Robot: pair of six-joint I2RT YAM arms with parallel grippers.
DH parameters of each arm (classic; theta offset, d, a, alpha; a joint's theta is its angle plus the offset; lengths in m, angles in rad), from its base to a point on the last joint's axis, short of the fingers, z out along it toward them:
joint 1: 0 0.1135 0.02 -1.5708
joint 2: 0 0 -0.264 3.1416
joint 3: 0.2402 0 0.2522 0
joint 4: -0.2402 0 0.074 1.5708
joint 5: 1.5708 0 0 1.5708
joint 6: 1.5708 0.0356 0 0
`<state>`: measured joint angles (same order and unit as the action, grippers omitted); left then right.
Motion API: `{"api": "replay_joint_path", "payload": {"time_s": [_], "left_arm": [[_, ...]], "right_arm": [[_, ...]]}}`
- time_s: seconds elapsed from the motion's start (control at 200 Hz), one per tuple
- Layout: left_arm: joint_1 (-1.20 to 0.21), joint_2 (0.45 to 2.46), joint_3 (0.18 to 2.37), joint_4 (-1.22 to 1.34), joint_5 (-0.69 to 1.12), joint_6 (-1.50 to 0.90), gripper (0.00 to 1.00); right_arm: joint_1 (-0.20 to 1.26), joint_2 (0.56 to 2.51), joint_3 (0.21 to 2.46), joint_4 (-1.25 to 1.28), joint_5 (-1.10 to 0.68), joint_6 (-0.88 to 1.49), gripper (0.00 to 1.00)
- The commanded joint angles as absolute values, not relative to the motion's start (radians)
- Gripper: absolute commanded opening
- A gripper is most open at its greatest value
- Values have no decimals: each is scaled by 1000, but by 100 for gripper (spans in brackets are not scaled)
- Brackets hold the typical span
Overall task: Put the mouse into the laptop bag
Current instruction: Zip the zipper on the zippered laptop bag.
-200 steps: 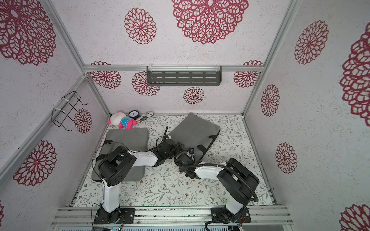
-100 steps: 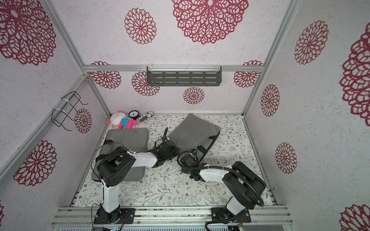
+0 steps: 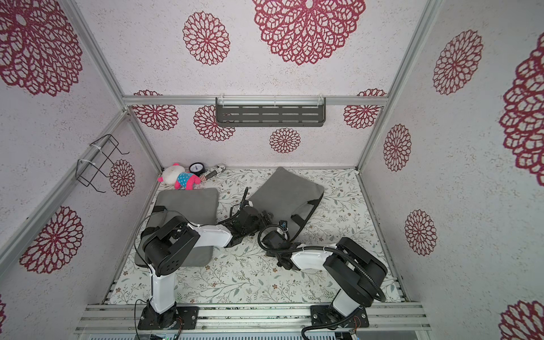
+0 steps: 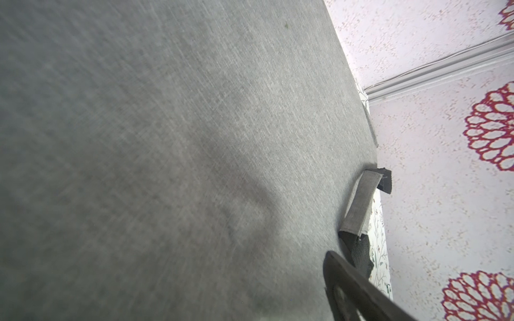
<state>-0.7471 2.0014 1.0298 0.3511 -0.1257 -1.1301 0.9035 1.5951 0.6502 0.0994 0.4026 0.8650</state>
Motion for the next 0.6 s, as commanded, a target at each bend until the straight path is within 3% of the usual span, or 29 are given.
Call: {"api": "replay_joint_path", "payload": {"time_s": [0.0,0.175,0.315,0.395,0.5,0.595], "left_arm": [[-737,2031,1007,295,-152,-1131,96],[-738,2022,997,297,-163,-1130,97],[-736,2028,999,304,-154,-1132,97],[-736,2028,994,308,-153,-1135,97],[-736,2025,983,319,-154,-1138,97],[-736,2023,980,324,-151,-1140,96]], "right_arm": [[905,1634,658,43,478,860,8],[932,1656,675,31,500,894,19],[971,1661,681,22,540,918,34],[990,1660,674,27,561,933,35],[996,1670,679,16,579,948,29],[996,1677,682,9,583,954,4]]}}
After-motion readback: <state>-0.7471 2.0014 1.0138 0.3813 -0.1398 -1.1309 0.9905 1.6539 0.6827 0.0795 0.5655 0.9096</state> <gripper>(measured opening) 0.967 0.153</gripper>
